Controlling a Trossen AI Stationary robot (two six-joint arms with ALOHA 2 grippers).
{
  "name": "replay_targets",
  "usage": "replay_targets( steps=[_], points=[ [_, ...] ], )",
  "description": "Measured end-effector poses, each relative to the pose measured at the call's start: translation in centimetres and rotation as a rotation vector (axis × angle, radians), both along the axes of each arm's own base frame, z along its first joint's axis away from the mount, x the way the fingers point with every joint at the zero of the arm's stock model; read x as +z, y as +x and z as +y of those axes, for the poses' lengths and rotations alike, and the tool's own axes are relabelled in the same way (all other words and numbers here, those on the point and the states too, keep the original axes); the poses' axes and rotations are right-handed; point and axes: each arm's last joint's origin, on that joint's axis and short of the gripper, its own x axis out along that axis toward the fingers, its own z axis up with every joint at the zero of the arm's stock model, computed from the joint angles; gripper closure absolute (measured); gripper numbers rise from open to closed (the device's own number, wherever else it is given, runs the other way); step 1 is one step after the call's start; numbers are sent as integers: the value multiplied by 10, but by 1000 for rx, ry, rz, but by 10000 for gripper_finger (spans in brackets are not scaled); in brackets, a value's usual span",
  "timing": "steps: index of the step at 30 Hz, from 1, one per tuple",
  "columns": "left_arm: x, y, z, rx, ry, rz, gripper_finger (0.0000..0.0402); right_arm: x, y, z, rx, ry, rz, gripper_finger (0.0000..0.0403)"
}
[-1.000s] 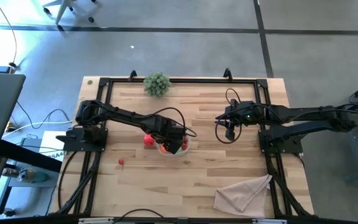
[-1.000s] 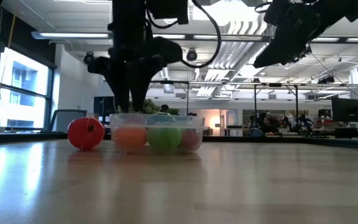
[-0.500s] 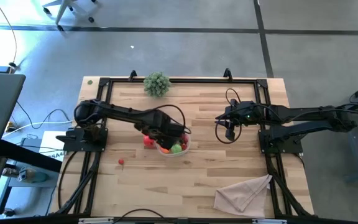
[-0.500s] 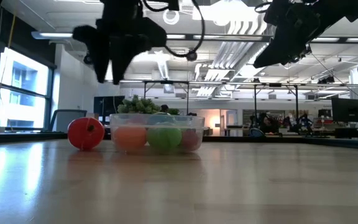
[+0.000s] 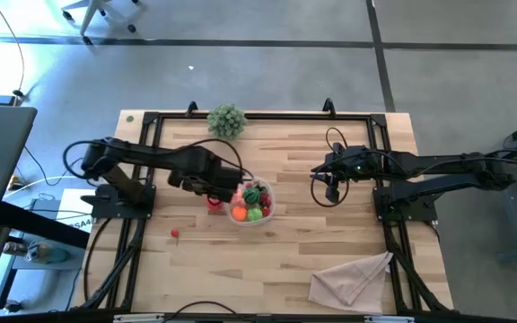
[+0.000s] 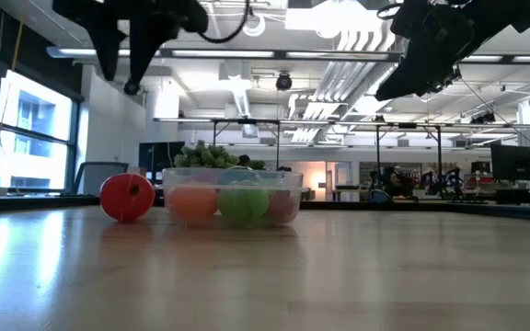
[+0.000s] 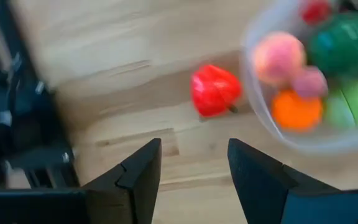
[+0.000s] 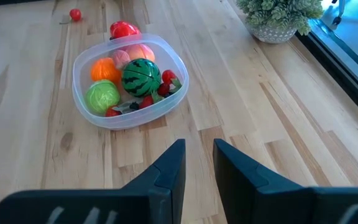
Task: Pick and placing Produce into tupperware
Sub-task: Put the apple into the transparent bin
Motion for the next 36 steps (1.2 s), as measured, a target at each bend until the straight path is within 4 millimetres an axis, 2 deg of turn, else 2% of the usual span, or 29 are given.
replay_targets(
  steps=[5,12,17,28,36],
  points=[
    [-14,-13,1,368,92,-30,222,0,0,0,0,0,1,331],
    [-49,-9,1,440,90,-97,211,0,0,0,0,0,1,331],
    [-60,-11,1,626,114,-115,189,0,0,0,0,0,1,331],
    [-88,-8,1,644,102,-194,119,0,0,0,0,0,1,331],
    [-92,-10,2,640,126,-196,81,0,0,0,0,0,1,331]
  ],
)
